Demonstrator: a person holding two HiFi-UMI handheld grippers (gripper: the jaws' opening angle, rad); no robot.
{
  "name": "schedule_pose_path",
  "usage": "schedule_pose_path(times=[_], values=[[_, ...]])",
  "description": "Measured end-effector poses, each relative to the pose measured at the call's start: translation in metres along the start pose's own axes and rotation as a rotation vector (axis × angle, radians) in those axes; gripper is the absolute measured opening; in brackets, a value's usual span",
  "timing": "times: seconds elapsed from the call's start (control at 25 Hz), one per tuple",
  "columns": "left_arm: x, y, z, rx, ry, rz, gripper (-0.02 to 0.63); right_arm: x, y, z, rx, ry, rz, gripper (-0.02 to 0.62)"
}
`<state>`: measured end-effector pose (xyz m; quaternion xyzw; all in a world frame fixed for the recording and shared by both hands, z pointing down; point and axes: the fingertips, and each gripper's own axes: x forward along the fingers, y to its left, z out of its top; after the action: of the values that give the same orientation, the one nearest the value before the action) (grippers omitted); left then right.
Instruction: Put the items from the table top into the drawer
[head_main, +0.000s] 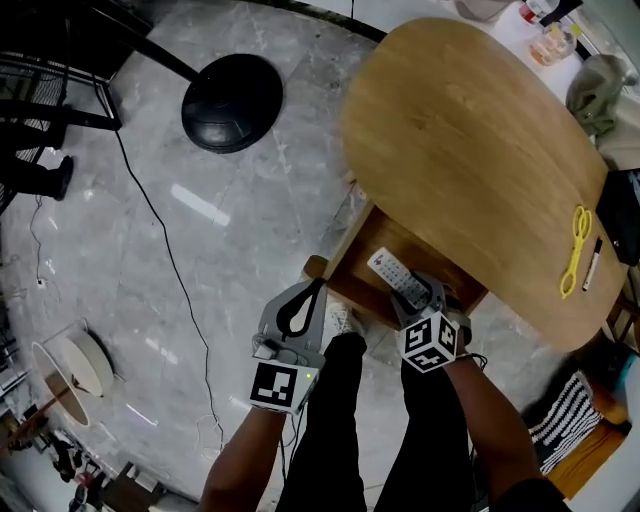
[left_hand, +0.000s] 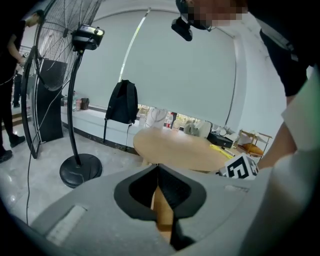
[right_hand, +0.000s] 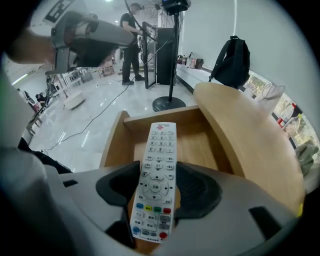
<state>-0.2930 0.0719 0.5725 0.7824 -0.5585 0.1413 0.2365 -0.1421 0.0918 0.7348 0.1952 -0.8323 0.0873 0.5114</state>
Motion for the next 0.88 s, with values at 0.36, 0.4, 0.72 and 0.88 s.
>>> schedule_pose_path(times=[0.36, 0.4, 0.72, 0.88], values=[[-0.022, 0.018, -0.043, 0.015, 0.034, 0.023, 0.018, 0.051, 0.019, -0.019, -0.091, 0.055, 0.006, 0.229], [-0.023, 0.017, -0.046, 0.004, 0.030, 0.032, 0.018, 0.054, 0.020, -0.021, -0.106, 0.059, 0.009, 0.229], [-0.023, -0.005, -0.043, 0.023, 0.026, 0.028, 0.018, 0.065, 0.017, -0.040, -0.162, 0.112, 0.011, 0.230], [-0.022, -0.010, -0.039, 0.025, 0.033, 0.032, 0.018, 0.067, 0.012, -0.045, -0.159, 0.133, 0.012, 0.230]])
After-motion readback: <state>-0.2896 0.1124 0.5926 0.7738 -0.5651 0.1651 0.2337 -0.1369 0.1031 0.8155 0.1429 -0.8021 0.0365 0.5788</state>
